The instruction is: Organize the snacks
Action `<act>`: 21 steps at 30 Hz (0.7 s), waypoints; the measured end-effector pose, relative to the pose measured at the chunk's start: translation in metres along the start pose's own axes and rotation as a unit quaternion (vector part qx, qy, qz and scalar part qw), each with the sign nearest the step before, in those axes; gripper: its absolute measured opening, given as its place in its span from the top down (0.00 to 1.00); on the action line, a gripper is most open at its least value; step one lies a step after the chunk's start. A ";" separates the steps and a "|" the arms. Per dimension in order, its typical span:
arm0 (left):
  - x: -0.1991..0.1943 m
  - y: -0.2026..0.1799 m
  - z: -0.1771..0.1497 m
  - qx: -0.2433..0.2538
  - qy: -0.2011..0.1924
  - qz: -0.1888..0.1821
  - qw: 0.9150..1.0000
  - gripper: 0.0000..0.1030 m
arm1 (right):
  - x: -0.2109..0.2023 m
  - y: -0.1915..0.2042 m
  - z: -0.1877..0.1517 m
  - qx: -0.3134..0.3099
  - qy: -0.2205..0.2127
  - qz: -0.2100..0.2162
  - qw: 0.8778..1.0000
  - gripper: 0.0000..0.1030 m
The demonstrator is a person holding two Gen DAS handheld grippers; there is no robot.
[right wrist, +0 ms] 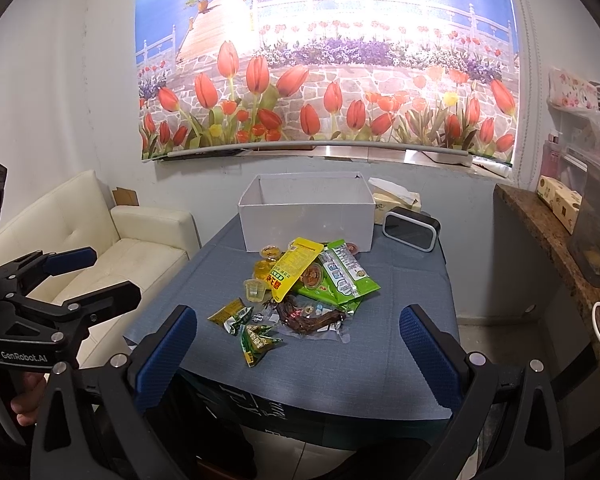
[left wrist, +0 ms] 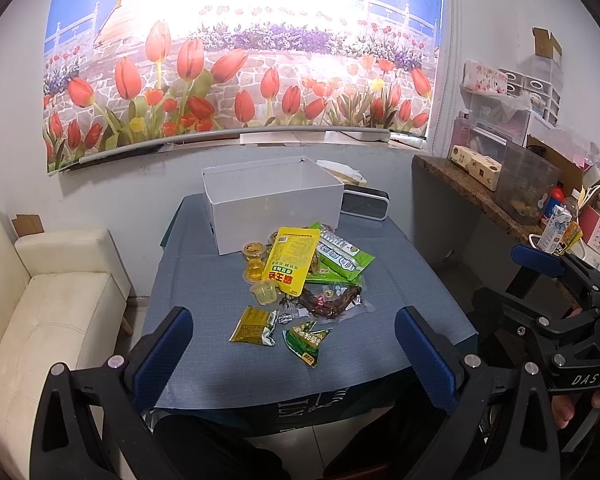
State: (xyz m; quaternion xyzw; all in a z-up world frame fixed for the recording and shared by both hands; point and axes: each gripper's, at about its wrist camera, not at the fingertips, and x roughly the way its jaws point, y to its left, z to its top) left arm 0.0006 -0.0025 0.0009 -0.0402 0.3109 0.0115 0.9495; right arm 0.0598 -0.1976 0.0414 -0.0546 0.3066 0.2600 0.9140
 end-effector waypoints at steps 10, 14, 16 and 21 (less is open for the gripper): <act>0.000 0.000 0.000 0.000 -0.001 -0.001 1.000 0.00 | -0.002 0.001 0.001 -0.001 -0.003 0.010 1.000 0.00; 0.000 0.000 0.000 0.000 -0.002 -0.002 1.000 0.00 | 0.000 0.000 0.001 -0.001 -0.001 0.007 1.000 0.00; 0.000 0.001 0.000 0.000 -0.002 -0.002 1.000 0.00 | 0.001 0.000 0.001 -0.001 0.001 0.005 1.000 0.00; 0.000 0.000 0.000 0.000 -0.002 -0.001 1.000 0.00 | 0.001 0.000 -0.001 -0.002 0.001 0.005 1.000 0.00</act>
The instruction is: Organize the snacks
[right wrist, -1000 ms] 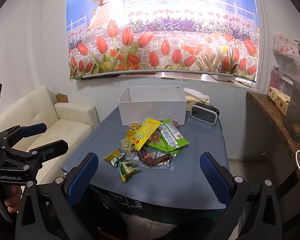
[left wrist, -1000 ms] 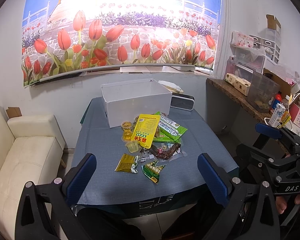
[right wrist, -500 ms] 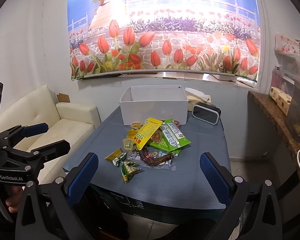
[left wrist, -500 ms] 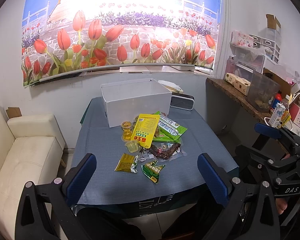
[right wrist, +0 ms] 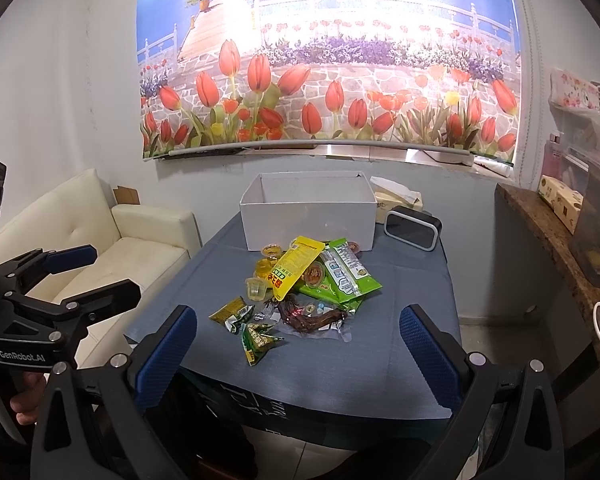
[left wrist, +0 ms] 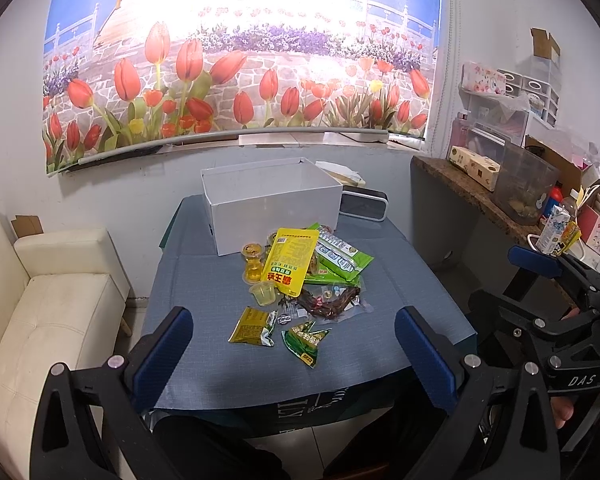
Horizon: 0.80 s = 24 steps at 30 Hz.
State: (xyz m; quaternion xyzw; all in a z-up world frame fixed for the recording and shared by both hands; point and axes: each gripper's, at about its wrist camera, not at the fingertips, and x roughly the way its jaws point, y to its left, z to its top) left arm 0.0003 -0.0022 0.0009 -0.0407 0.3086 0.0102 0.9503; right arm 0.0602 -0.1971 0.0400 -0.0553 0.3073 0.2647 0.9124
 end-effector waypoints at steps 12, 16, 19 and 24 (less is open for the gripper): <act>-0.001 0.000 0.000 0.001 -0.001 0.006 1.000 0.00 | 0.000 0.000 0.000 0.001 0.001 -0.001 1.000 0.00; -0.001 0.001 0.000 0.000 -0.001 0.005 1.000 0.00 | 0.002 -0.001 -0.002 0.003 0.004 -0.001 1.000 0.00; -0.001 0.002 0.000 0.000 -0.001 0.002 1.000 0.00 | 0.004 -0.001 -0.002 0.002 0.004 -0.001 1.000 0.00; 0.006 0.005 0.001 -0.001 0.001 0.003 1.000 0.00 | 0.011 -0.002 -0.004 0.007 0.008 0.001 1.000 0.00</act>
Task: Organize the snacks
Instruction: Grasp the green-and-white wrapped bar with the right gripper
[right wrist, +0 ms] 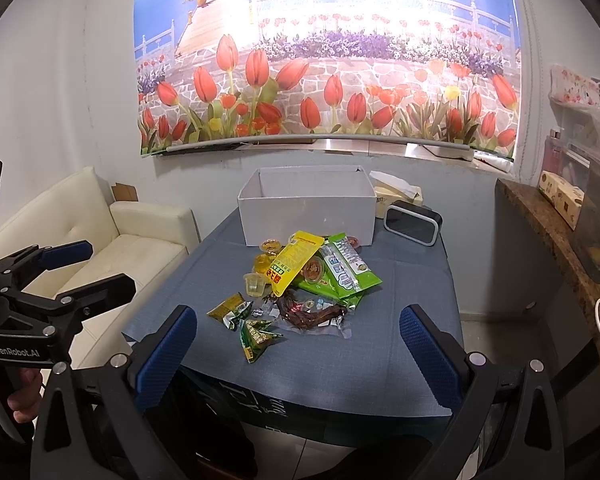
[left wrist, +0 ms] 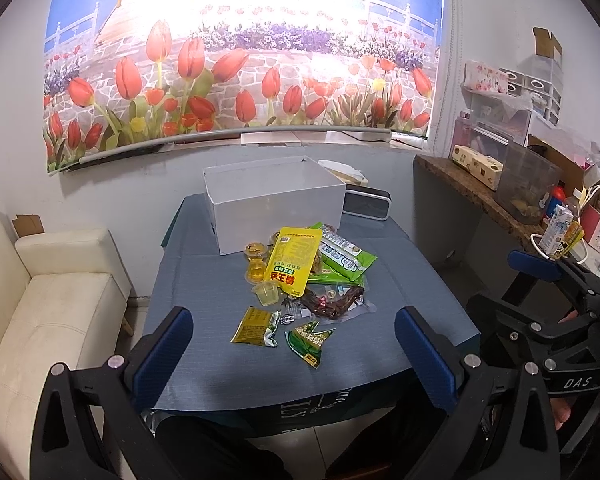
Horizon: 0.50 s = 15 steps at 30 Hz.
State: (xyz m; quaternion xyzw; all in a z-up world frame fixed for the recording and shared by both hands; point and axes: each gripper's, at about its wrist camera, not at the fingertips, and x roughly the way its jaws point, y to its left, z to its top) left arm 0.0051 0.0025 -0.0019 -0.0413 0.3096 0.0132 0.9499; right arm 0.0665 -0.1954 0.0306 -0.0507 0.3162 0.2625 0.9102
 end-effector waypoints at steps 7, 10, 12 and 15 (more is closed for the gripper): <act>0.020 0.007 0.003 -0.007 0.005 -0.001 1.000 0.00 | 0.033 -0.016 0.009 0.006 0.003 0.018 1.000 0.00; 0.033 0.012 0.005 -0.017 0.011 -0.009 1.000 0.00 | 0.063 -0.026 0.015 0.011 0.025 0.023 0.999 0.00; 0.044 0.016 0.005 -0.022 0.021 -0.014 0.999 0.00 | 0.083 -0.031 0.016 -0.003 0.033 0.021 0.999 0.00; 0.063 0.021 0.005 -0.025 0.039 -0.017 0.999 0.00 | 0.130 -0.038 0.018 -0.063 0.058 0.001 0.996 0.00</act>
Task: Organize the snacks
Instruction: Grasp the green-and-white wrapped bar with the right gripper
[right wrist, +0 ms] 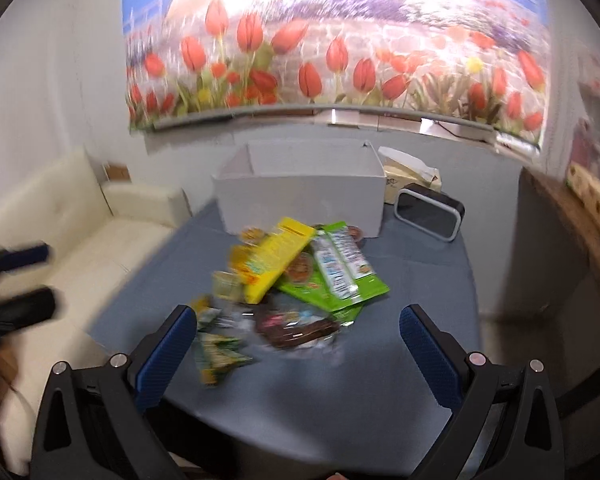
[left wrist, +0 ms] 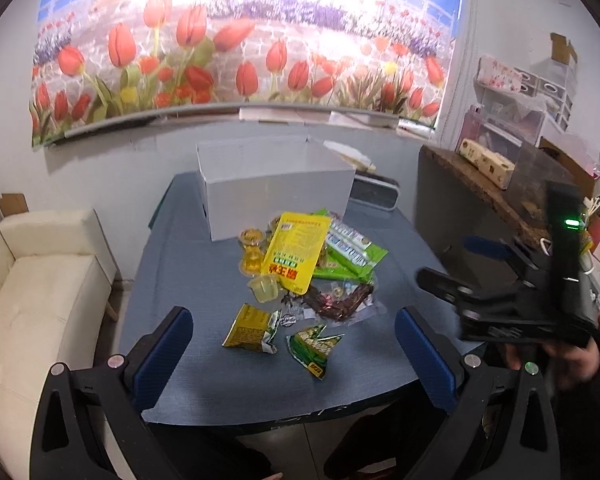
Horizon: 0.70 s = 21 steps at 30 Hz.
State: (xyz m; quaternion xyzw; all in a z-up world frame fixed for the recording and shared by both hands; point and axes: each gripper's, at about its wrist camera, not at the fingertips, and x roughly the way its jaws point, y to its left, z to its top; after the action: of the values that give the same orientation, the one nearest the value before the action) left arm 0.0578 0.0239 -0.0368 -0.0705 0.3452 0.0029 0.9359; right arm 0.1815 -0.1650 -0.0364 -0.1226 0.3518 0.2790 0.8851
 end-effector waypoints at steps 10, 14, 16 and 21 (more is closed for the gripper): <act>0.061 0.021 0.004 -0.015 0.036 0.019 0.999 0.00 | 0.143 -0.047 0.015 -0.041 0.093 0.034 0.994 0.00; 0.083 0.028 0.001 -0.017 0.056 0.019 0.998 0.00 | 0.175 -0.045 0.015 -0.065 0.108 0.030 0.992 0.00; 0.090 0.032 0.000 -0.023 0.066 0.020 0.997 0.00 | 0.184 -0.043 0.015 -0.076 0.116 0.029 0.990 0.00; 0.106 0.043 -0.004 -0.037 0.084 0.025 0.995 0.00 | 0.199 -0.046 0.013 -0.061 0.129 0.055 0.988 0.28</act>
State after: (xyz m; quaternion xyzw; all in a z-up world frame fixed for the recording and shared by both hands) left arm 0.1339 0.0618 -0.1136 -0.0963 0.4241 0.0336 0.8998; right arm 0.3344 -0.1160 -0.1636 -0.1916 0.4516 0.3295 0.8067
